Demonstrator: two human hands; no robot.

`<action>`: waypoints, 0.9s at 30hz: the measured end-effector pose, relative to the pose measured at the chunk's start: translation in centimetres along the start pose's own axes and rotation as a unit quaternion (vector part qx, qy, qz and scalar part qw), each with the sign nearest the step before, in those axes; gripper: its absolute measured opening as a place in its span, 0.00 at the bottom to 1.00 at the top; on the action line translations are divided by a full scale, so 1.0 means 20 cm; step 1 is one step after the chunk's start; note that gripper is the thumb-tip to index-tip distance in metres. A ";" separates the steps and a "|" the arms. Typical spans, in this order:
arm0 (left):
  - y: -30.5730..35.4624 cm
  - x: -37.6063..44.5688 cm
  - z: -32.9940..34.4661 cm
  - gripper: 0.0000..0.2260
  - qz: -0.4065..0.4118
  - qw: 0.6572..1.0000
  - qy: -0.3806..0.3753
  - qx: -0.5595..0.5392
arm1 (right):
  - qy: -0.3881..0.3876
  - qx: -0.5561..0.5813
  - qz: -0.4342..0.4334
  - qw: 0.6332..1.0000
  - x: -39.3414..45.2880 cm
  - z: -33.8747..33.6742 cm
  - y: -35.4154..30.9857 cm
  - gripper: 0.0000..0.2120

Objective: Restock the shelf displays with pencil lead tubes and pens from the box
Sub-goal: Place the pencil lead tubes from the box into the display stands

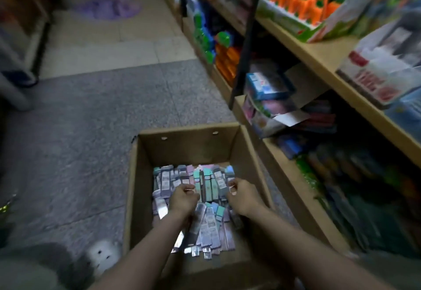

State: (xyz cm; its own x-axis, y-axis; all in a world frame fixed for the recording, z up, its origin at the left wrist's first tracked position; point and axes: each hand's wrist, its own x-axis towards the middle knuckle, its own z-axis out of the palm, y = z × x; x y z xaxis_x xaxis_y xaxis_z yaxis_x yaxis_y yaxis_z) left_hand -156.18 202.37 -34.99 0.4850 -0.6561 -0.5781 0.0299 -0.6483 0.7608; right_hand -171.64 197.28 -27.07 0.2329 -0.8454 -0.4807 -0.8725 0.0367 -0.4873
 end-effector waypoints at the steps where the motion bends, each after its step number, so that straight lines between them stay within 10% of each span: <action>1: -0.03 0.04 0.00 0.08 -0.002 1.000 0.005 0.015 | -0.005 -0.008 -0.001 1.000 0.04 0.05 0.01 0.11; 14: -0.05 0.37 0.02 0.17 0.089 0.981 -0.020 0.171 | 0.027 -0.211 -0.046 0.976 0.56 0.39 0.06 0.28; 20: -0.04 0.37 0.03 0.12 0.080 0.988 -0.015 0.135 | 0.055 -0.069 0.007 0.996 0.58 0.45 0.08 0.35; 27: -0.08 0.29 0.03 0.10 0.008 0.997 -0.056 0.058 | 0.030 -0.067 0.040 0.997 0.48 0.45 0.09 0.11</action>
State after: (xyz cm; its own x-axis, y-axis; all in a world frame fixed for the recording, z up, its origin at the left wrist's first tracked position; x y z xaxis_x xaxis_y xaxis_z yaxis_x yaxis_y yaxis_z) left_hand -153.92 199.31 -39.81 0.3837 -0.7015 -0.6006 -0.0810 -0.6734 0.7348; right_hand -167.00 193.98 -39.14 0.1385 -0.8727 -0.4682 -0.9377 0.0365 -0.3454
